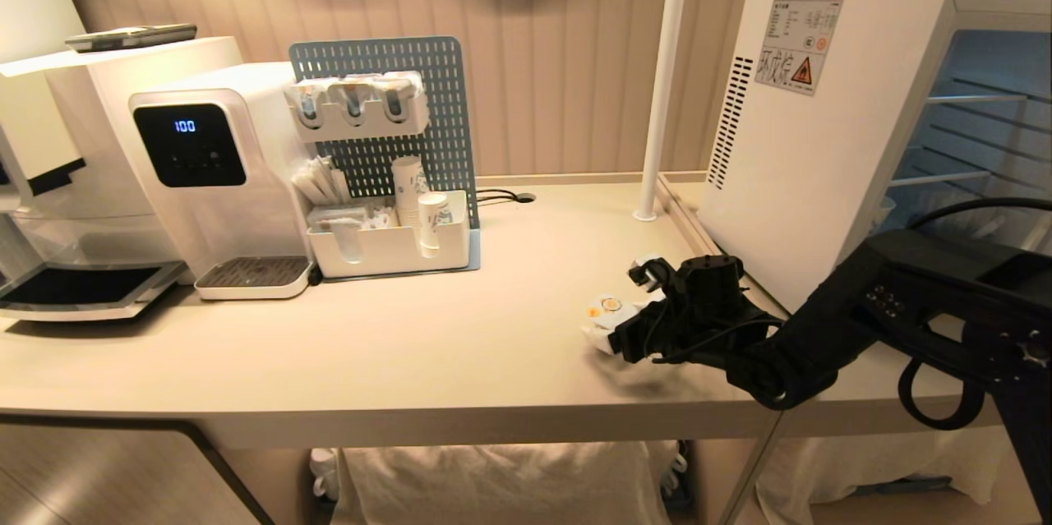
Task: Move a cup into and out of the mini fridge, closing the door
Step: Put the yoghurt in the freezer
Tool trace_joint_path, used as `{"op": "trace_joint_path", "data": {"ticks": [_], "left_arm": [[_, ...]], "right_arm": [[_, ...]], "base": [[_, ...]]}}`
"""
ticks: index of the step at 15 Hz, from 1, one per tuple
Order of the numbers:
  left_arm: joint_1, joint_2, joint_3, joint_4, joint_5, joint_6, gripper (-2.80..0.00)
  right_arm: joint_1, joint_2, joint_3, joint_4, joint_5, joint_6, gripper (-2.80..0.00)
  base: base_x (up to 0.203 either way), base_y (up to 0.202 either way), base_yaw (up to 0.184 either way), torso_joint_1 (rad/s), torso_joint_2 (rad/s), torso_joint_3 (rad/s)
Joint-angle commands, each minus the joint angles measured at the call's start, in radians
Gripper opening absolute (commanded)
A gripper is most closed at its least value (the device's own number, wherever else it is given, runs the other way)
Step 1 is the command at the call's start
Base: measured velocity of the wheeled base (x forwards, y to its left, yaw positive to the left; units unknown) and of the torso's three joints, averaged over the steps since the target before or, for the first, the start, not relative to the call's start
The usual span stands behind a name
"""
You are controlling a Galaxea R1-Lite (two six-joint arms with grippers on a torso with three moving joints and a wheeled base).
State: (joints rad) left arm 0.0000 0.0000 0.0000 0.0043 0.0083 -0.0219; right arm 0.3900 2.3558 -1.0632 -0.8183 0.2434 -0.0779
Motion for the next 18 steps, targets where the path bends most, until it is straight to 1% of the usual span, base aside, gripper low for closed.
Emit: {"op": "trace_joint_path", "data": {"ticks": [1,7,10,11,14,18], "left_arm": [[0.000,0.002,0.002,0.000,0.001,-0.001,-2.80],[0.000,0.002,0.002,0.000,0.001,-0.001,-2.80],[0.000,0.002,0.002,0.000,0.001,-0.001,-2.80],[0.000,0.002,0.002,0.000,0.001,-0.001,-2.80],[0.000,0.002,0.002,0.000,0.001,-0.001,-2.80],[0.000,0.002,0.002,0.000,0.001,0.000,-2.80]], "right_arm": [[0.002,0.010,-0.011,-0.002,-0.002,-0.002,-2.80],[0.001,0.005,-0.007,-0.004,-0.011,0.000,-2.80],[0.001,-0.032,0.023,-0.009,-0.027,0.003,-2.80],[0.001,-0.057,0.036,-0.012,-0.048,0.002,-2.80],[-0.001,-0.197,0.107,-0.032,-0.148,0.001,-2.80],[-0.031,-0.532,0.255,-0.027,-0.256,-0.005,-2.80]], "base": [[0.000,0.000,0.000,0.000,0.00,0.000],[0.000,0.000,0.000,0.000,0.00,0.000],[0.000,0.000,0.000,0.000,0.00,0.000],[0.000,0.000,0.000,0.000,0.00,0.000],[0.000,0.000,0.000,0.000,0.00,0.000],[0.000,0.000,0.000,0.000,0.00,0.000]]}}
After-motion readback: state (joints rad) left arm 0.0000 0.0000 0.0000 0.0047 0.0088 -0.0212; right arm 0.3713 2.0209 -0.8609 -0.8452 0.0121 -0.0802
